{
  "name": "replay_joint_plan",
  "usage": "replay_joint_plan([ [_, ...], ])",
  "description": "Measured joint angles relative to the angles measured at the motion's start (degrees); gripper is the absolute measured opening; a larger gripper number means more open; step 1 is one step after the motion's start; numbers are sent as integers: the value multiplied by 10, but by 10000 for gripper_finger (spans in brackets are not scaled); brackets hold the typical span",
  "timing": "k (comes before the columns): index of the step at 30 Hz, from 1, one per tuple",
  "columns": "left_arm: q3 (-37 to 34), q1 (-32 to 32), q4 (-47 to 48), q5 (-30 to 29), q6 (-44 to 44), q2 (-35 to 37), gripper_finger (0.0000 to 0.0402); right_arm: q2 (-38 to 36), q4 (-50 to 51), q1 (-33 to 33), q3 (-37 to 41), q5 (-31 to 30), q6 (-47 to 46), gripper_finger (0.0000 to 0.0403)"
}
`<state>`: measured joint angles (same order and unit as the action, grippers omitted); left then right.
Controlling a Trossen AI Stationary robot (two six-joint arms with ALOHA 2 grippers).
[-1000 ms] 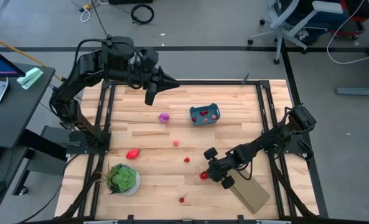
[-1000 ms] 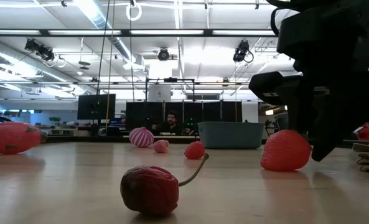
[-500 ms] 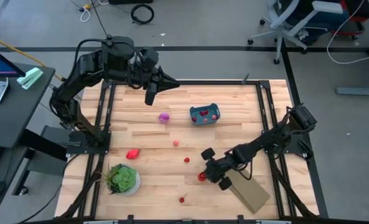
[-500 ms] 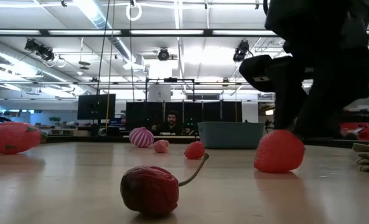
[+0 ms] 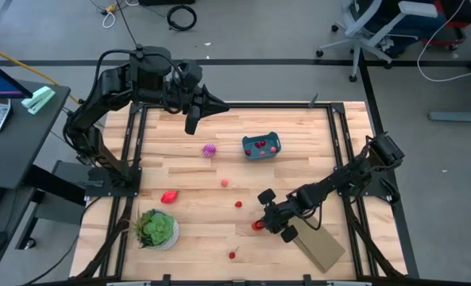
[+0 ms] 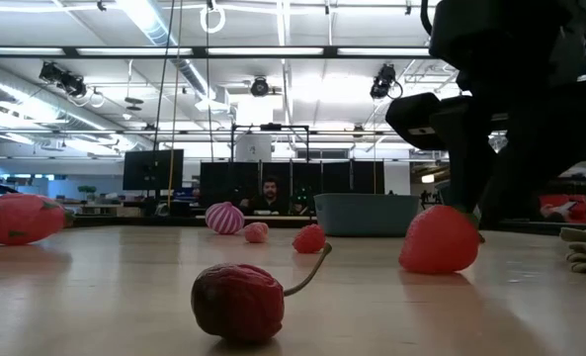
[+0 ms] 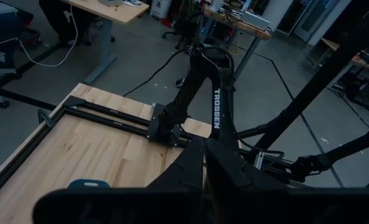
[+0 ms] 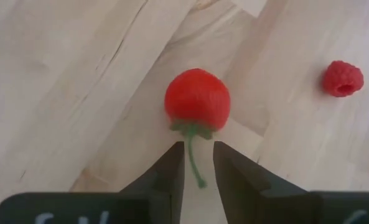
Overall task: Pick and placing Produce into tupperware
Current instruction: Put the strawberry into the bin
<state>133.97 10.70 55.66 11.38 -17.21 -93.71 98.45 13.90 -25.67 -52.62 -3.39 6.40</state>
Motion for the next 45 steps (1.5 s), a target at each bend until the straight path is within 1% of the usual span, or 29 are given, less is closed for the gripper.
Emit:
replay_joint_plan([
  [5,0,0,0,0,0,0,29,0,0,0,0,5,0,93],
  [12,0,0,0,0,0,0,19,0,0,0,0,5,0,93],
  [16,0,0,0,0,0,0,22,0,0,0,0,5,-2,86],
  [22,0,0,0,0,0,0,29,0,0,0,0,5,-2,59],
  [28,0,0,0,0,0,0,20,0,0,0,0,5,-21,9],
  [31,0,0,0,0,0,0,17,0,0,4,0,5,-42,8],
  [33,0,0,0,0,0,0,18,0,3,9,-1,6,-82,6],
  [36,0,0,0,0,0,0,23,-8,31,21,-18,-3,-119,5],
  [40,0,0,-1,0,-1,0,26,-33,133,46,-78,-64,-131,4],
  [43,0,0,-2,0,-1,0,25,-57,210,85,-133,-108,-124,4],
  [45,0,0,-3,0,-1,0,21,-73,250,123,-164,-116,-120,4],
])
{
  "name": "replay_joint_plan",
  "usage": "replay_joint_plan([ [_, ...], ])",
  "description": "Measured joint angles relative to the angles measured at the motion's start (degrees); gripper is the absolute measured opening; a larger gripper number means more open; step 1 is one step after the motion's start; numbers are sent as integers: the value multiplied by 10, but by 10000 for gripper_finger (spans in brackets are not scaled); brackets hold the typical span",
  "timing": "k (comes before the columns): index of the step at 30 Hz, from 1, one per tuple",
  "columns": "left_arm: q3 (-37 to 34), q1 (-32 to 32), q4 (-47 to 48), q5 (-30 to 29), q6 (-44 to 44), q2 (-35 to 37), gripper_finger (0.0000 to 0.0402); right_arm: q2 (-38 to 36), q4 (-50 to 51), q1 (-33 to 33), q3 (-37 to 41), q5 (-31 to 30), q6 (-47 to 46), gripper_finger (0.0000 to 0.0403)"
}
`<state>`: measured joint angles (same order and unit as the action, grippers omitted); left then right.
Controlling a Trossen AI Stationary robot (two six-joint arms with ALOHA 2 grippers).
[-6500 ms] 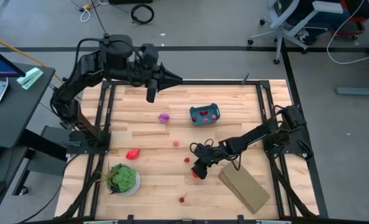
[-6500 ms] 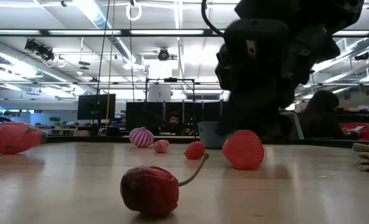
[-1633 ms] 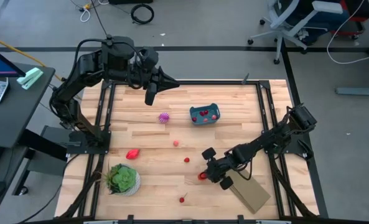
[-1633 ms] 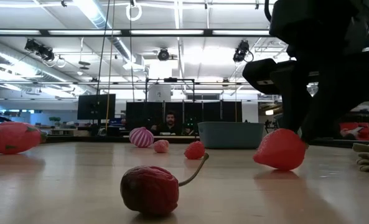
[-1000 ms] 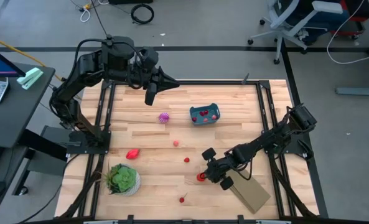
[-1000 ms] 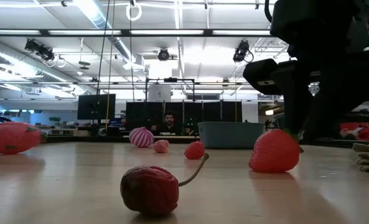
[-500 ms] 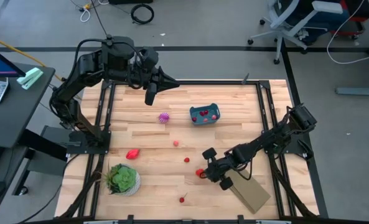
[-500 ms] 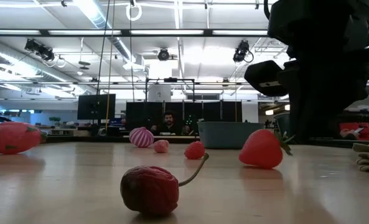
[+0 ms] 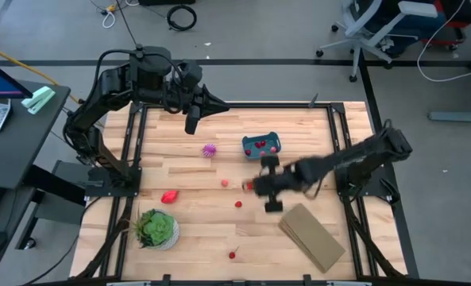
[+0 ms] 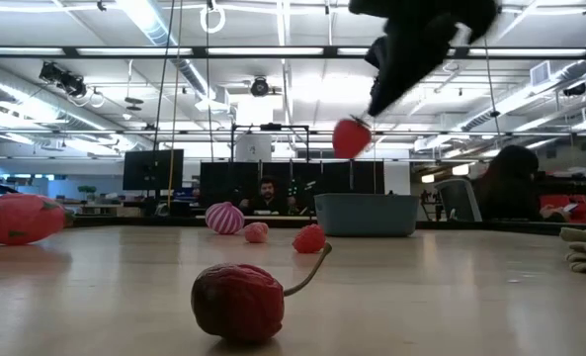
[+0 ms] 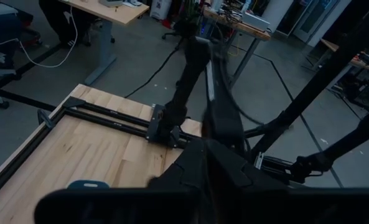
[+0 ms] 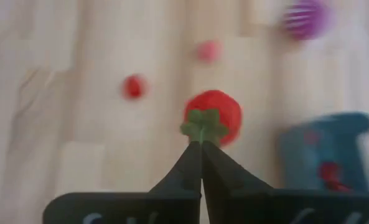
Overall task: Pick and placing Produce into tupperware
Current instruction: Put the strawberry into the bin
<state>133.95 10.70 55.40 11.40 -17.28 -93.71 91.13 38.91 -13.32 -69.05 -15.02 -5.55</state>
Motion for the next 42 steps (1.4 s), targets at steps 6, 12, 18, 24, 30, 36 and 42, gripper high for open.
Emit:
replay_joint_plan([
  [6,0,0,0,0,0,0,12,-30,51,156,-39,36,18,4],
  [12,0,0,2,0,0,0,20,-19,69,315,-20,95,19,5],
  [18,0,0,3,0,1,0,18,-16,63,365,-19,79,77,5],
  [24,0,0,3,0,-1,0,10,-7,83,361,-19,114,88,18],
  [30,0,0,3,0,0,0,17,26,91,353,-19,118,86,24],
  [36,0,0,3,0,0,0,23,49,88,353,-19,117,83,18],
  [42,0,0,3,0,0,0,13,51,86,353,-19,117,82,35],
])
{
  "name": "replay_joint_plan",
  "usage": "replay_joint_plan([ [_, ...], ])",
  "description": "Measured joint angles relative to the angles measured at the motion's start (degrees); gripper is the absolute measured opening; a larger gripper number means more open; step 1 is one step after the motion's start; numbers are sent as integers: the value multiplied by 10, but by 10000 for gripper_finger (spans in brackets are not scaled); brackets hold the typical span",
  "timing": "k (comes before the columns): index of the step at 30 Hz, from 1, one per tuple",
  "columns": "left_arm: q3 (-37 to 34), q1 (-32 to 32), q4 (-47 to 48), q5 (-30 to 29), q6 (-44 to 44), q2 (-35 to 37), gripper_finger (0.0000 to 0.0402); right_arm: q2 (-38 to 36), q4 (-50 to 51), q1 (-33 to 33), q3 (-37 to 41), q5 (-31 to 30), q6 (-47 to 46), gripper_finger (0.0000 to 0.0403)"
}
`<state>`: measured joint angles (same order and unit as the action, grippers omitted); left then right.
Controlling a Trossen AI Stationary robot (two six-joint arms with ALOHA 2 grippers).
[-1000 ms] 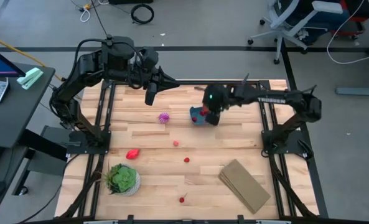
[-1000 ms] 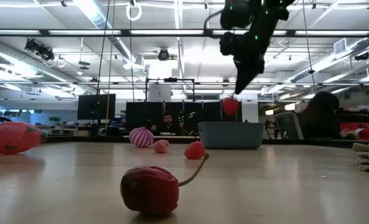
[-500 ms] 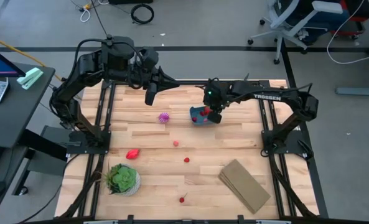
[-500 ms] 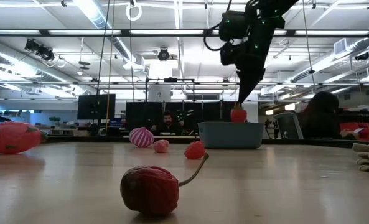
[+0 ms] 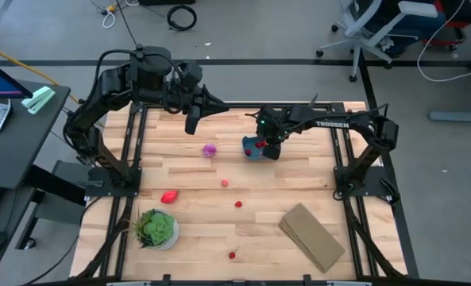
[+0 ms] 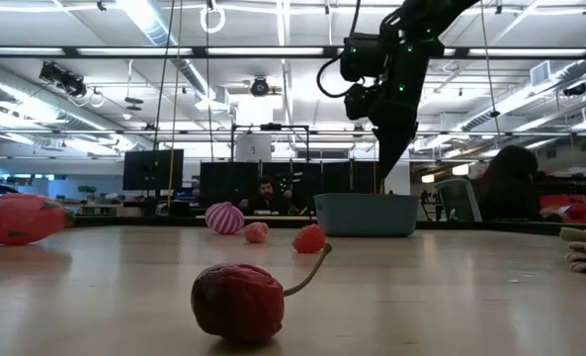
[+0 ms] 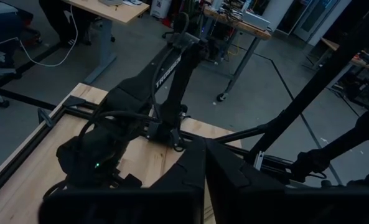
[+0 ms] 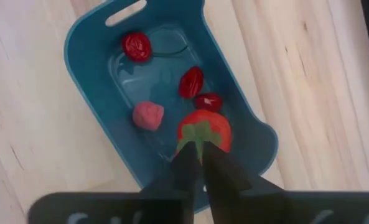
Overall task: Pick and placing Produce into tupperware
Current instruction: Put the strawberry into the bin, then put the dragon fruit into the bin
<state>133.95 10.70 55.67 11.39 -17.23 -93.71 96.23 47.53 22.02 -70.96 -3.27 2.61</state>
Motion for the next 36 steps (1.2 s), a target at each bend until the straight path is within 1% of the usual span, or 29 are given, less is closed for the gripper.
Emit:
replay_joint_plan([
  [5,0,0,1,0,0,0,15,0,0,0,0,0,-6,77],
  [9,0,0,27,0,0,0,22,-1,0,0,0,17,-56,108],
  [13,0,0,115,0,3,0,18,-27,0,-7,0,83,-113,124],
  [17,-15,-8,226,0,13,1,11,-69,0,-32,0,160,-144,127],
  [19,-33,-15,259,0,11,0,10,-95,-4,-50,0,199,-156,125],
  [21,-58,-25,265,0,-1,0,14,-119,-12,-74,0,219,-170,123],
  [26,-142,-56,268,0,-11,0,43,-174,-55,-146,0,195,-204,122],
  [32,-294,-92,270,1,-76,0,103,-204,-88,-229,0,123,-226,126],
  [36,-410,-116,261,-5,-83,0,147,-203,-88,-264,0,96,-226,126],
])
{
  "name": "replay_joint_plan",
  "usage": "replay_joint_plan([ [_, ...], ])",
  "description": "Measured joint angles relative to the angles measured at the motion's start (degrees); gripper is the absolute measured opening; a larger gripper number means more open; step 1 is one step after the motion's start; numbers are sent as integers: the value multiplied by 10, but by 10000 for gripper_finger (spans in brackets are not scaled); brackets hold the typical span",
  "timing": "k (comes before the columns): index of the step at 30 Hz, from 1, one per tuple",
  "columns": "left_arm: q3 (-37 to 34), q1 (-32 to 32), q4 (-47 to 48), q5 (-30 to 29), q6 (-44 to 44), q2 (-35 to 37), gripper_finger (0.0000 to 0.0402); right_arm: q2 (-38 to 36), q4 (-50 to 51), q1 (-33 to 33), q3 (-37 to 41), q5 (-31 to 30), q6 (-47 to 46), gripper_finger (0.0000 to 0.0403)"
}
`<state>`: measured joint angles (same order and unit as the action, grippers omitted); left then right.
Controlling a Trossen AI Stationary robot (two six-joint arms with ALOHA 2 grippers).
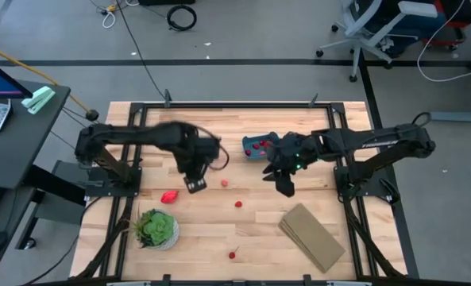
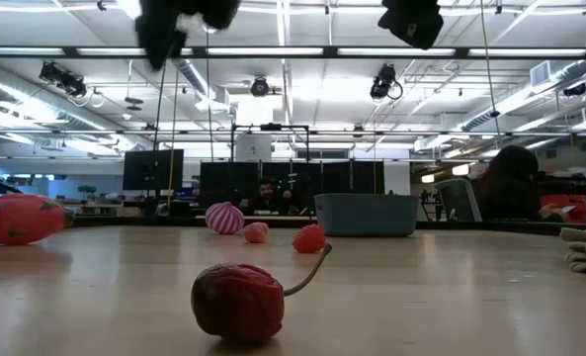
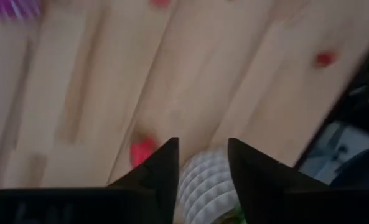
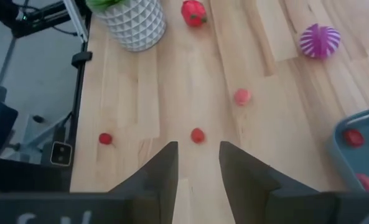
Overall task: Pick and placing Produce into tupperware
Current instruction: Put the dragon fruit into the bin
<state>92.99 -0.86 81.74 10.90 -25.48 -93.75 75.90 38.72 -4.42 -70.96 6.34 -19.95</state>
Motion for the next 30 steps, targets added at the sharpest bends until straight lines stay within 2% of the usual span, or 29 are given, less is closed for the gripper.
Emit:
replay_joint_plan([
  [4,-104,-20,5,-1,-31,0,184,7,0,-18,0,-4,0,126],
  [9,-198,-43,5,1,-54,0,218,14,3,-25,0,-4,0,127],
  [12,-239,-55,-8,33,-54,0,233,14,6,-25,0,-4,0,126],
  [19,-304,-79,-90,46,-82,0,255,14,7,-25,0,-31,5,128],
  [30,-385,-80,-190,8,-103,0,276,14,6,-25,0,-48,3,129],
])
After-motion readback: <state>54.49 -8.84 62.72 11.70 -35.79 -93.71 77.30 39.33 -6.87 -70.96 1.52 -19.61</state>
